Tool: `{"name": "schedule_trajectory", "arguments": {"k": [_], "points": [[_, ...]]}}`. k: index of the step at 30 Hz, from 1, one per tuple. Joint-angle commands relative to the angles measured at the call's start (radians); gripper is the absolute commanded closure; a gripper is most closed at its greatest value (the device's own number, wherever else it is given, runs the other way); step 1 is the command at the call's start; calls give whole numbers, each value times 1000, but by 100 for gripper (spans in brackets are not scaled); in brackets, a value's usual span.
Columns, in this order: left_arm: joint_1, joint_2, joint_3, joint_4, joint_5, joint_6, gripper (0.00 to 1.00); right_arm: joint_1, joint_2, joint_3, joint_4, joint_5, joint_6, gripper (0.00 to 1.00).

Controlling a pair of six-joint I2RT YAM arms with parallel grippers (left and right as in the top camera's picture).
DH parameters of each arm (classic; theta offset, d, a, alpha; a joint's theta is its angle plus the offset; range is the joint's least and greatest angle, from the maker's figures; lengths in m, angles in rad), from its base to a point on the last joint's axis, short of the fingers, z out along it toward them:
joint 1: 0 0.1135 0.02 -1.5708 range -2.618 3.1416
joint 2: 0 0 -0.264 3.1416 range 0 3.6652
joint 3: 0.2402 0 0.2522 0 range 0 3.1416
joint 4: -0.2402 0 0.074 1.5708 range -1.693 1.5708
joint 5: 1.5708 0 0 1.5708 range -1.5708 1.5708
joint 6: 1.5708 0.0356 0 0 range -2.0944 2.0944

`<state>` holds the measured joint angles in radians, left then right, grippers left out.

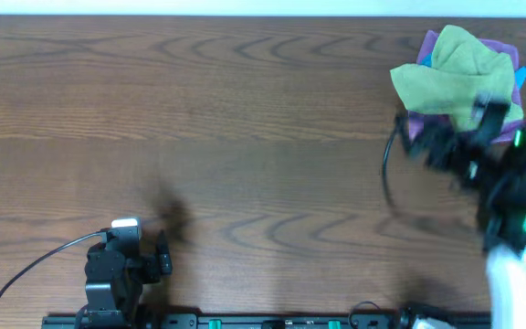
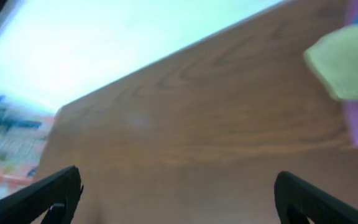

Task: Fold the cloth
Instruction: 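Reach the right gripper to the green towel on the stack and grasp it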

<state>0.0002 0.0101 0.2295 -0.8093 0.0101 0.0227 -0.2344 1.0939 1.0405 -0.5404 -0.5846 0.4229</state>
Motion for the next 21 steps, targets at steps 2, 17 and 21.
{"name": "schedule_trajectory", "arguments": {"k": [2,17,21], "points": [[6,-5,-32,-51,-20,0,5,-10,286,271,-92,346,145,1],[6,-5,-32,-50,-20,0,5,-39,668,430,80,689,459,5],[6,-5,-32,-50,-20,0,5,-72,734,437,66,607,748,18]]}}
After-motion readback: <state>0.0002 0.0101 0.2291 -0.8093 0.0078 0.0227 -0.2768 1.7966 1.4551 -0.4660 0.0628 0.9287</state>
